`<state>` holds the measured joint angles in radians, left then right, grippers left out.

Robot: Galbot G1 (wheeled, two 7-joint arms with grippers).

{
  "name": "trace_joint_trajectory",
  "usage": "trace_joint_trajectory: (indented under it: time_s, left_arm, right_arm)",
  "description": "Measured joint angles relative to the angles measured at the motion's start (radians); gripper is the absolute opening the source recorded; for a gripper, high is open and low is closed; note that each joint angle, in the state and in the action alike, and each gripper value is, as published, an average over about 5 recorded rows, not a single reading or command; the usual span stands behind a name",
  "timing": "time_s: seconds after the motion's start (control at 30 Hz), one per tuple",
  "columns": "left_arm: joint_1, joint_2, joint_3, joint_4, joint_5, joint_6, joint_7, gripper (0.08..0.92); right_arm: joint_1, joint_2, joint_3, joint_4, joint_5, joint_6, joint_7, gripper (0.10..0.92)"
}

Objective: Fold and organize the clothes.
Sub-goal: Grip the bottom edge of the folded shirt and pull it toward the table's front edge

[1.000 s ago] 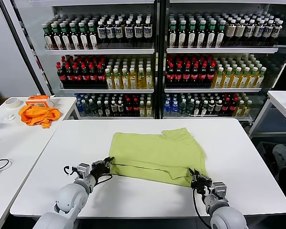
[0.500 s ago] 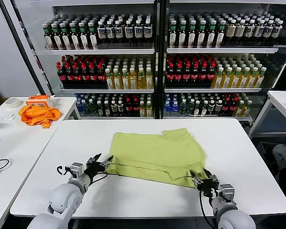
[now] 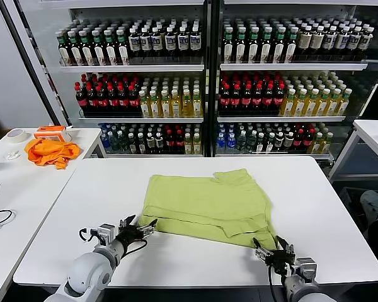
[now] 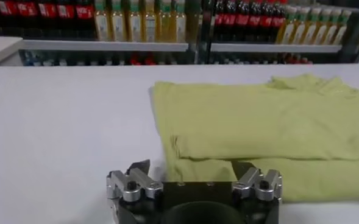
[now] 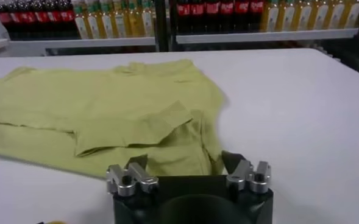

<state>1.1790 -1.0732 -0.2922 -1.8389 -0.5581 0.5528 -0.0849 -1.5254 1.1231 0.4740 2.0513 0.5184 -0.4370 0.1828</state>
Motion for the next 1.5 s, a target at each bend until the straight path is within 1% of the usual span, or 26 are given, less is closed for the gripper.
trace_joint_trajectory:
  time_s: [0.47,0.57,0.7,0.83,1.07,1.33,1.43,1.5]
  left_arm:
    - [0.020,0.000,0.016,-0.012,0.058,0.013,0.008,0.274]
    - [0.027,0.003,0.012,-0.018,0.064,0.015,0.007,0.187]
    - [0.050,0.013,-0.001,-0.039,0.067,0.019,0.000,0.098]
    - [0.102,0.031,-0.024,-0.085,0.066,0.022,-0.011,0.082]
    - [0.245,0.070,-0.091,-0.204,0.066,0.023,-0.035,0.082]
    - [0.389,0.082,-0.141,-0.318,0.076,0.024,-0.051,0.085]
    - [0.428,0.085,-0.147,-0.349,0.085,0.024,-0.057,0.126]
    - [0.446,0.088,-0.153,-0.367,0.088,0.024,-0.061,0.180]
  right_arm:
    - [-0.013,0.006,0.009,0.002,0.002,0.014,-0.005,0.171]
    - [-0.025,0.003,0.013,0.012,-0.005,0.018,-0.006,0.115]
    - [-0.050,0.000,0.018,0.034,-0.018,0.023,-0.006,0.106]
    - [-0.088,-0.001,0.016,0.068,-0.033,0.026,-0.006,0.106]
    - [-0.173,-0.003,0.007,0.133,-0.072,0.039,-0.005,0.106]
    - [-0.257,0.001,-0.001,0.180,-0.124,0.054,-0.005,0.107]
    - [-0.277,0.000,0.000,0.195,-0.139,0.048,-0.007,0.148]
    - [-0.284,-0.003,0.004,0.207,-0.144,0.041,-0.009,0.206]
